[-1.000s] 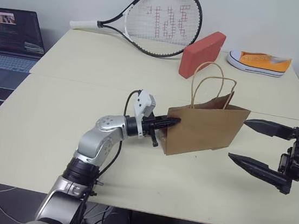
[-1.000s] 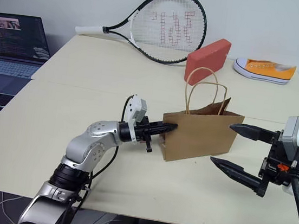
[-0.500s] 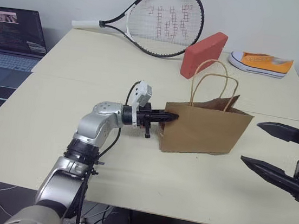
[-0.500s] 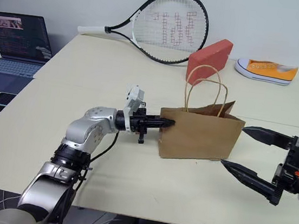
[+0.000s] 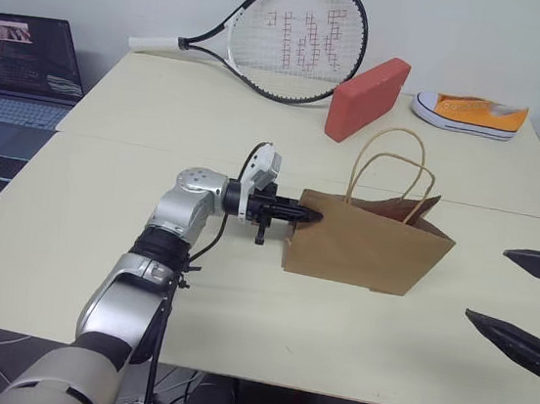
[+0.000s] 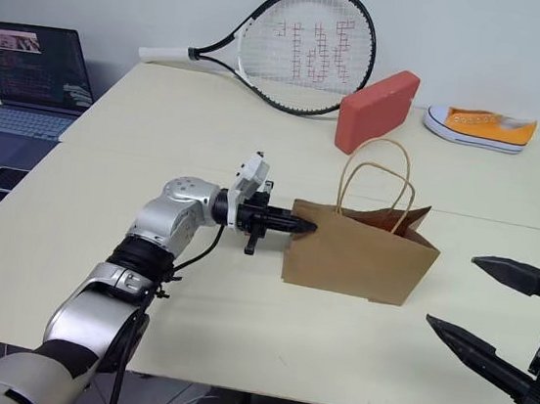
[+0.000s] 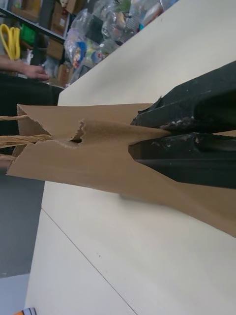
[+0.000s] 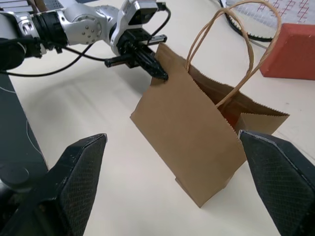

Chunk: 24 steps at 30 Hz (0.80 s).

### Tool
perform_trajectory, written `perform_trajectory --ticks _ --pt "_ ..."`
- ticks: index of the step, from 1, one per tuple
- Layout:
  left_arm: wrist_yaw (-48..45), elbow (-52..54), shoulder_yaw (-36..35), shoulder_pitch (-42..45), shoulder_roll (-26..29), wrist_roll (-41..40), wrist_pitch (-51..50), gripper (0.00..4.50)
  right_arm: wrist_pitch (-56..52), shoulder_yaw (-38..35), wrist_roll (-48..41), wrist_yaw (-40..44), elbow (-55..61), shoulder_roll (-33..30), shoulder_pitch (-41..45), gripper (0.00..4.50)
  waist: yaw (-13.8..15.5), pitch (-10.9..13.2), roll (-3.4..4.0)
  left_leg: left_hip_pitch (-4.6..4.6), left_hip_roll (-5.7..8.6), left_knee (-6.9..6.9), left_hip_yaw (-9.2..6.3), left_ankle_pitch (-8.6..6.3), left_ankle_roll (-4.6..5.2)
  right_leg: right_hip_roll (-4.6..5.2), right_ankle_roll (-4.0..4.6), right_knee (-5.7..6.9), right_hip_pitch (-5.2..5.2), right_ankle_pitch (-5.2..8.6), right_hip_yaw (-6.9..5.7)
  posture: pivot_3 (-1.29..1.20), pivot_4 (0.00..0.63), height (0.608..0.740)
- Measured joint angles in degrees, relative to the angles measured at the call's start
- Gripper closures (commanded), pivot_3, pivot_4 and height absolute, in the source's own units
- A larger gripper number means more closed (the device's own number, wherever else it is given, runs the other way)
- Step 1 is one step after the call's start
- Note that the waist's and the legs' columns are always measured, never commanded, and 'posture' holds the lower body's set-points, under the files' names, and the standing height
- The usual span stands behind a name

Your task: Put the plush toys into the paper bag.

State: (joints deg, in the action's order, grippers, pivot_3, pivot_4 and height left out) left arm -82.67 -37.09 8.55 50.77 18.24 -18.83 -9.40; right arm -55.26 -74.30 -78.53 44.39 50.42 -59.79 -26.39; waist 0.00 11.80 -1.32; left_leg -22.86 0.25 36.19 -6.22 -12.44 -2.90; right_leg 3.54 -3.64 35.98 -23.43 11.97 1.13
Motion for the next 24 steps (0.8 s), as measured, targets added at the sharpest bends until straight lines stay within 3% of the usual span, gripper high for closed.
perform_trajectory --ticks 4,16,24 --pt "-0.8 -2.9 0.1 1.8 0.1 1.7 1.3 3.62 1.2 0.2 0.3 -0.4 0.4 0.4 -0.3 0.00 0.0 0.0 0.00 0.00 0.00 0.00 0.00 0.00 0.00 0.00 0.00 0.00 0.00 0.00 0.00 0.00 0.150 0.740" --pt "-3.0 -4.5 -0.1 2.9 2.6 4.3 5.0 0.02 3.8 3.9 2.0 -0.4 0.5 0.4 -0.5 0.00 -0.1 0.0 -0.01 0.00 -0.01 -0.01 -0.01 0.00 0.00 0.00 -0.01 0.00 0.00 0.00 0.00 0.00 0.150 0.740" --pt "-1.2 -6.0 -0.7 2.9 5.0 6.3 9.0 0.02 5.3 8.3 4.6 0.6 -1.9 -0.4 1.8 0.00 -0.1 0.0 -0.02 0.01 -0.01 -0.01 -0.01 0.00 0.00 0.00 -0.02 0.00 0.00 -0.01 -0.01 0.00 0.150 0.740"
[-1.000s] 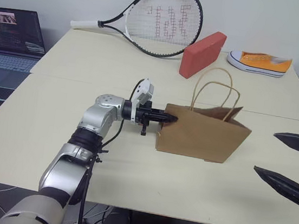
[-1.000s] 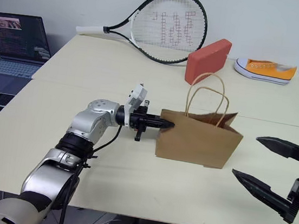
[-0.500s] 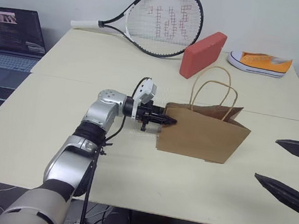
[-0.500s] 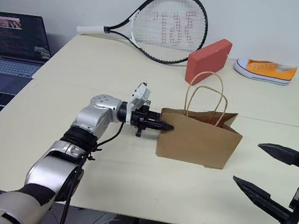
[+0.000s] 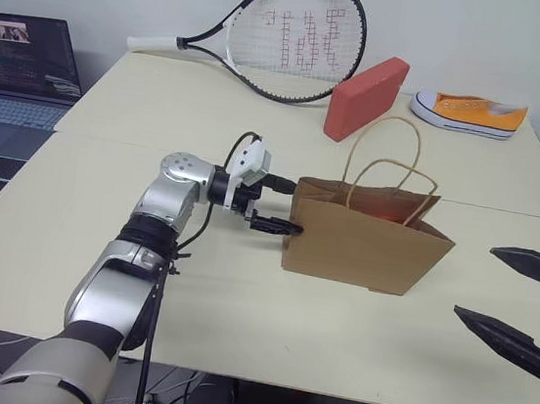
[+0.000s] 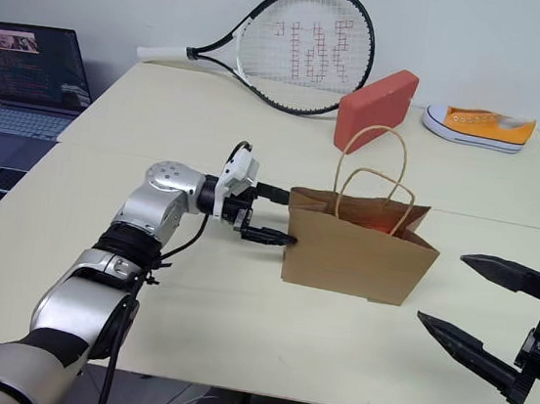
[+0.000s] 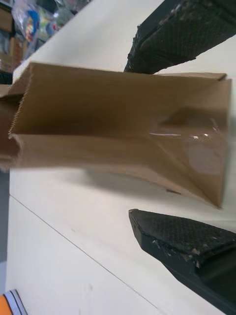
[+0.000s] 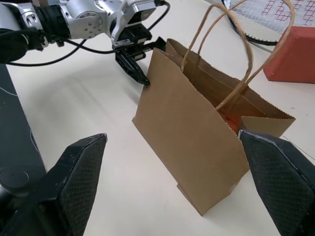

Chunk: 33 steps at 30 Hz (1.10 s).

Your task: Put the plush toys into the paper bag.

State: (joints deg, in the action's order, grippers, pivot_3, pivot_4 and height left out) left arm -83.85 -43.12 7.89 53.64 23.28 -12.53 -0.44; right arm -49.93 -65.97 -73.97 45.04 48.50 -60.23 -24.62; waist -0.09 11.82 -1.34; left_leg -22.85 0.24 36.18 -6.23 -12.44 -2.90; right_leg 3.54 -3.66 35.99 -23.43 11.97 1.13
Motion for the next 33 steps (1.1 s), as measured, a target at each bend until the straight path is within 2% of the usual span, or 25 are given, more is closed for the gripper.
perform_trajectory --ticks 7,13,17,24,29,33 --pt "0.7 1.7 -1.1 -2.1 4.3 0.4 0.2 0.02 1.4 3.9 4.5 2.3 -2.8 -0.6 2.8 0.00 -0.2 0.0 0.00 0.02 -0.02 -0.02 0.00 0.00 0.00 0.00 -0.12 0.00 0.00 -0.07 -0.01 0.00 0.150 0.740" --pt "1.3 12.8 -2.6 -9.8 10.3 -0.7 -4.8 0.02 3.5 8.6 11.0 5.6 -7.5 -2.7 6.0 0.00 -0.3 0.0 0.00 0.03 -0.04 -0.03 -0.01 0.00 0.00 0.00 -0.12 0.02 -0.01 -0.07 -0.02 0.00 0.150 0.740" --pt "4.4 24.1 -6.8 -17.4 18.0 -1.5 -8.3 0.02 4.7 11.5 17.7 8.9 -15.0 -6.0 8.2 0.00 -0.4 0.0 0.00 0.05 -0.07 -0.05 0.04 0.00 0.00 0.00 0.03 0.02 -0.05 0.01 -0.01 0.00 0.150 0.740" --pt "10.7 37.9 -15.8 -29.6 26.1 -4.6 -15.3 0.02 15.2 19.6 32.8 20.1 -33.1 -13.4 13.0 0.00 -0.2 0.0 0.01 0.07 -0.07 -0.04 0.09 0.00 -0.01 0.03 0.15 0.01 -0.06 0.09 -0.02 0.00 0.150 0.740" --pt "14.8 43.2 -19.7 -35.0 30.6 -4.8 -18.8 0.02 19.7 25.6 36.4 25.3 -39.0 -15.6 19.9 0.00 -0.5 0.0 0.04 0.08 -0.15 -0.09 0.16 -0.01 -0.01 0.03 0.17 0.01 -0.12 0.10 -0.06 0.00 0.150 0.740" --pt "15.6 44.1 -20.9 -37.3 31.7 -5.3 -19.7 0.02 20.6 29.4 37.4 26.2 -40.6 -16.0 24.3 0.00 -0.7 0.0 0.04 0.07 -0.18 -0.09 0.18 -0.01 -0.01 0.03 0.19 0.01 -0.15 0.11 -0.08 0.00 0.150 0.740"
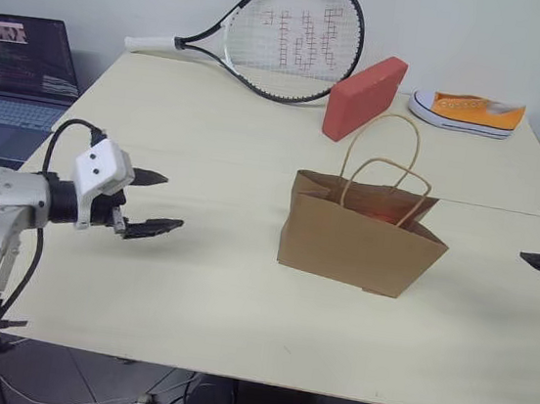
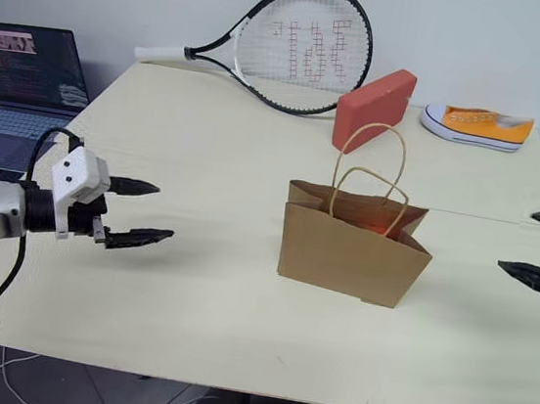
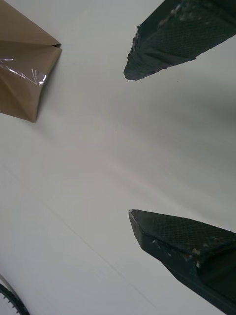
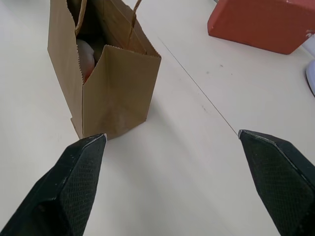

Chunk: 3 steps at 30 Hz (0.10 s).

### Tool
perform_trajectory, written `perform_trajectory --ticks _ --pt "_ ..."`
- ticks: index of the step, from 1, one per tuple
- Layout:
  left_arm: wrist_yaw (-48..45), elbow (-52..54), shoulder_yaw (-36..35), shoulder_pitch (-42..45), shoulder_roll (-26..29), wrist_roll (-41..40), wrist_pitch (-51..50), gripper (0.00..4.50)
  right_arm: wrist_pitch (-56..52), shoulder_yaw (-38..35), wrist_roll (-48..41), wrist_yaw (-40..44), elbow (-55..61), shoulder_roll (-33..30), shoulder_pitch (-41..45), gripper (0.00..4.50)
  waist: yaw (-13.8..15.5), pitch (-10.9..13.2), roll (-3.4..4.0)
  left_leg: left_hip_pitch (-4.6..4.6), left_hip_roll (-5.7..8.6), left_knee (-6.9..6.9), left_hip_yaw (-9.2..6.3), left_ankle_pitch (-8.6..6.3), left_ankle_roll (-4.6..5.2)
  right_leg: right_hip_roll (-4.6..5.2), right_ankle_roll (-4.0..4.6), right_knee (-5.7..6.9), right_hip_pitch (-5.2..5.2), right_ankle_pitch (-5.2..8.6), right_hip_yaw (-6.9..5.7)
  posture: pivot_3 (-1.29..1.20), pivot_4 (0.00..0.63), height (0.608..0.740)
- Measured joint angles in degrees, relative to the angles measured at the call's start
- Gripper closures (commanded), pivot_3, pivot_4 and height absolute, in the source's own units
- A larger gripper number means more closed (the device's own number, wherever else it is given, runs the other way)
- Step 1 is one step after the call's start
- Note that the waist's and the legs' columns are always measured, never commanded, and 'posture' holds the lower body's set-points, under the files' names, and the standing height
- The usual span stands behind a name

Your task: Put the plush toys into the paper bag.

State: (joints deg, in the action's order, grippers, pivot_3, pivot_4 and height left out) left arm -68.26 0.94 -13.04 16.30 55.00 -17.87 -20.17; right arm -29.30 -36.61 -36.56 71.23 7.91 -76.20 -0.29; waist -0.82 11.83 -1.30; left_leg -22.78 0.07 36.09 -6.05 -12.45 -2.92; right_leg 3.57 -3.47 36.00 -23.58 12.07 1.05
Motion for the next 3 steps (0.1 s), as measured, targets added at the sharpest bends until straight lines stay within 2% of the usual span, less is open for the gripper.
perform_trajectory --ticks 3 --pt "0.2 0.3 -0.6 -0.5 0.1 -1.0 -1.3 0.02 0.0 3.4 0.8 0.0 -1.1 0.0 3.7 0.00 -0.1 0.0 0.00 -0.01 0.00 0.01 0.04 0.00 0.00 0.01 0.01 0.00 -0.02 0.00 0.02 0.00 0.150 0.740"
